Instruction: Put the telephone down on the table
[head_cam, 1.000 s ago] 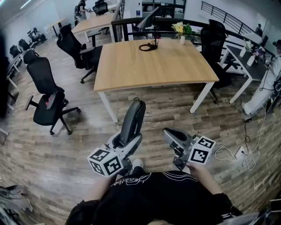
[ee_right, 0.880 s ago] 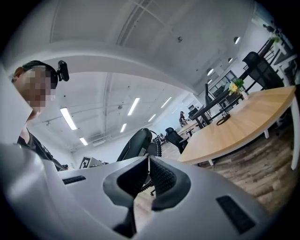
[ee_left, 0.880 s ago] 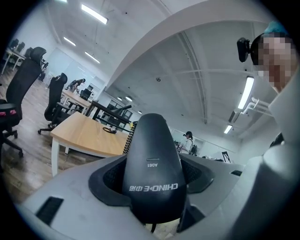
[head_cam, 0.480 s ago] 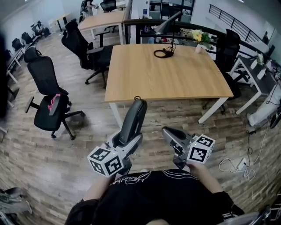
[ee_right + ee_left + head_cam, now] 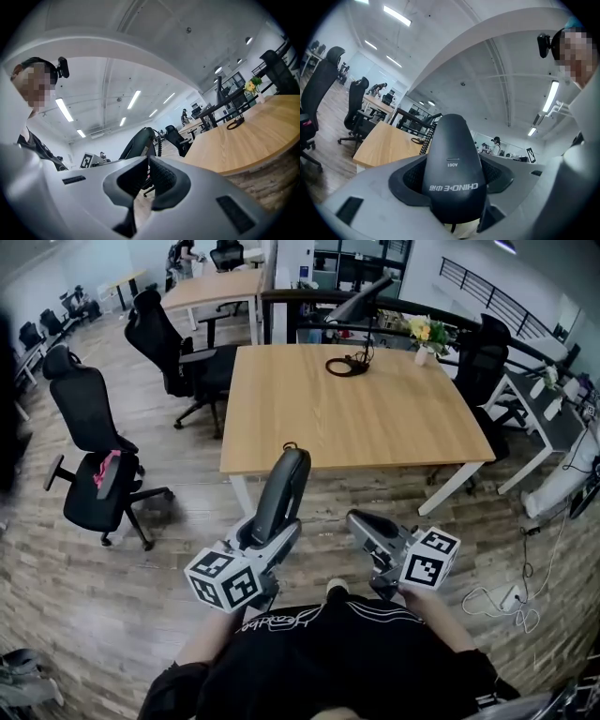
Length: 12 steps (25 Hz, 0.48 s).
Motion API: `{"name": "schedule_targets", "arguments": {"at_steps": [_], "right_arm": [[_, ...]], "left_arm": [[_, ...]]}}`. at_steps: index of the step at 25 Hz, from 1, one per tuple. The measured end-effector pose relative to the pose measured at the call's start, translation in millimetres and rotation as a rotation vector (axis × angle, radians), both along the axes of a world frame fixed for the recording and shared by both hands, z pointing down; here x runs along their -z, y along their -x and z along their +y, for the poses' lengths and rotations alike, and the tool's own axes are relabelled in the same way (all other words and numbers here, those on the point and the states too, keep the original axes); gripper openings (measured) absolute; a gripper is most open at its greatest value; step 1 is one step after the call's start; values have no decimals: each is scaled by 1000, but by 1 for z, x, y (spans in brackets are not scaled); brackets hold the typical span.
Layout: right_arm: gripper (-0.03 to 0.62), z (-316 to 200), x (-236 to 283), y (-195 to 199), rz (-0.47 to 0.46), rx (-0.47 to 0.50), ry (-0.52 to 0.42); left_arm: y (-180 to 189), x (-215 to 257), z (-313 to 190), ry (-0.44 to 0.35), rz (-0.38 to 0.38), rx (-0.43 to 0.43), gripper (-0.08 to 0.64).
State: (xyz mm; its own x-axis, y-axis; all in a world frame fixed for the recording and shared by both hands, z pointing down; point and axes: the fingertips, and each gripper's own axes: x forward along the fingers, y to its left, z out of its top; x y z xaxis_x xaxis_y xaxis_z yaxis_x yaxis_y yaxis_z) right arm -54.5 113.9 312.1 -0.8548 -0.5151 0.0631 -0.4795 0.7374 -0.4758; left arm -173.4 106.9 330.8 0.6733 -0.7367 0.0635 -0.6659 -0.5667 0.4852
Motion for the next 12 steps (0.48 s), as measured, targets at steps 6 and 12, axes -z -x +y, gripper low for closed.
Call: {"name": "schedule_targets", "arguments": {"at_steps": [6, 12], "right_arm": [[41, -45, -6, -6, -22, 26, 13], [41, -119, -12, -21, -41, 68, 35]], "left_arm": [[-8, -3, -40, 10, -26, 25, 285], [-25, -10, -103, 43, -50, 68, 285]]}}
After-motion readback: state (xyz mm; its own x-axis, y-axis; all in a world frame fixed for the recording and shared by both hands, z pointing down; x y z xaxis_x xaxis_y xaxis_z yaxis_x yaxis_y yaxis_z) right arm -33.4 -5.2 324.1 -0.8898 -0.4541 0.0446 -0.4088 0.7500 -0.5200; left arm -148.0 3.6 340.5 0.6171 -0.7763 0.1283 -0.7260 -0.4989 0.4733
